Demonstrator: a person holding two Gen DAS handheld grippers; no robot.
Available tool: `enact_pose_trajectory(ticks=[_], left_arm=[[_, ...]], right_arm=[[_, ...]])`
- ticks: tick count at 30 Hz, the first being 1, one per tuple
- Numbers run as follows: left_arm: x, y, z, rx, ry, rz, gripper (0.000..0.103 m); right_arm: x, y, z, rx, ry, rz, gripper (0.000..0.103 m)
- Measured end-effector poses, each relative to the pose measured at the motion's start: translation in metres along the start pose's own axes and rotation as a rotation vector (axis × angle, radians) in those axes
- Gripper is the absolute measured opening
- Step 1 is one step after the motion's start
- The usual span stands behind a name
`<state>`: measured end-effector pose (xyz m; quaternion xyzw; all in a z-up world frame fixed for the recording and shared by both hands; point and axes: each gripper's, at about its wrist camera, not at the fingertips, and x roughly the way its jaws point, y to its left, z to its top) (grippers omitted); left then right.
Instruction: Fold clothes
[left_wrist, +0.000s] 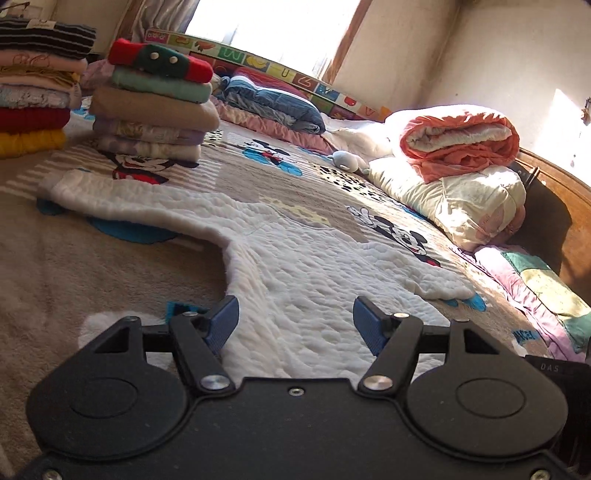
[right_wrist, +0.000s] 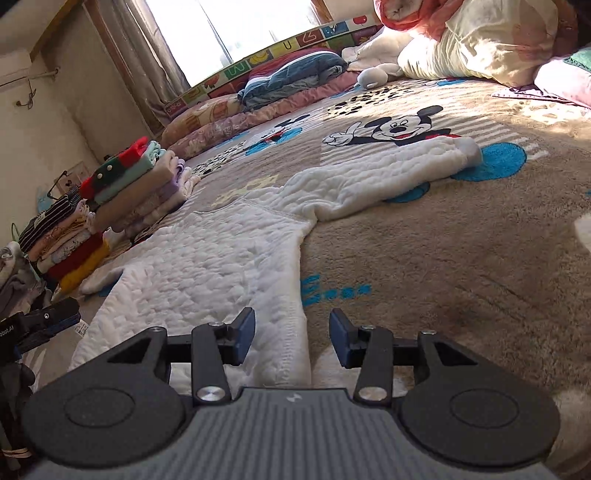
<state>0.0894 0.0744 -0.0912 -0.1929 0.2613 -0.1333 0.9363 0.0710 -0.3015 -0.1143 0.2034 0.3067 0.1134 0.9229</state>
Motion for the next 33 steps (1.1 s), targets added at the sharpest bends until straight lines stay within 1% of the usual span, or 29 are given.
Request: enact_pose_trajectory(ticks=[2,6,8,9,10,11,12,13,15,16,18,21,22,24,25,27,30,33], left_arm=[[-0.005,0.004,-0.004,-0.041,0.016,0.004,0.068],[-0.005,0.008,-0.012,-0.090,0.043,0.002,0.068],[-0.004,0.009,-0.016,-0.109,0.055,0.000,0.068],[-0.003,0.010,-0.018,-0.119,0.062,-0.001,0.066],[-0.002,0.011,-0.020,-0.129,0.068,-0.002,0.060],[-0.002,0.012,-0.022,-0.139,0.074,-0.003,0.047],[-0.001,0.012,-0.024,-0.149,0.081,-0.004,0.040],[0.000,0.013,-0.026,-0.159,0.087,-0.005,0.034],[0.001,0.015,-0.030,-0.178,0.100,-0.007,0.021],[0.000,0.020,-0.030,-0.232,0.103,-0.037,0.016],[-0.002,0.032,-0.033,-0.348,0.104,-0.084,0.012],[-0.005,0.051,-0.037,-0.523,0.104,-0.154,0.009],[-0.006,0.057,-0.038,-0.582,0.104,-0.177,0.009],[-0.008,0.064,-0.042,-0.646,0.114,-0.178,0.008],[-0.009,0.068,-0.044,-0.674,0.118,-0.180,0.008],[-0.010,0.071,-0.046,-0.695,0.123,-0.167,0.007],[-0.011,0.076,-0.047,-0.724,0.130,-0.145,0.007],[-0.012,0.082,-0.048,-0.755,0.138,-0.122,0.007]], right_arm=[[-0.013,0.009,-0.014,-0.043,-0.038,-0.021,0.050],[-0.017,0.029,-0.024,-0.145,-0.088,-0.076,0.051],[-0.006,0.028,-0.024,-0.139,-0.059,-0.086,0.049],[0.002,0.027,-0.024,-0.135,-0.029,-0.099,0.044],[0.008,0.025,-0.026,-0.129,-0.020,-0.103,0.032],[0.012,0.023,-0.029,-0.119,-0.014,-0.104,0.030],[0.013,0.020,-0.030,-0.072,-0.020,-0.088,0.024],[0.012,0.010,-0.029,0.043,-0.026,-0.034,0.014],[0.010,-0.015,-0.033,0.371,-0.057,0.140,0.013],[0.010,-0.027,-0.035,0.538,-0.076,0.230,0.013],[0.012,-0.046,-0.051,0.902,-0.150,0.443,0.013],[0.022,-0.052,-0.074,1.151,-0.195,0.605,0.012],[0.024,-0.052,-0.079,1.155,-0.183,0.587,0.012],[0.027,-0.052,-0.087,1.164,-0.159,0.552,0.012],[0.028,-0.052,-0.092,1.168,-0.147,0.534,0.007],[0.031,-0.052,-0.100,1.176,-0.122,0.499,0.007],[0.036,-0.053,-0.112,1.184,-0.087,0.446,0.010],[0.031,-0.052,-0.107,1.129,-0.064,0.411,0.011]])
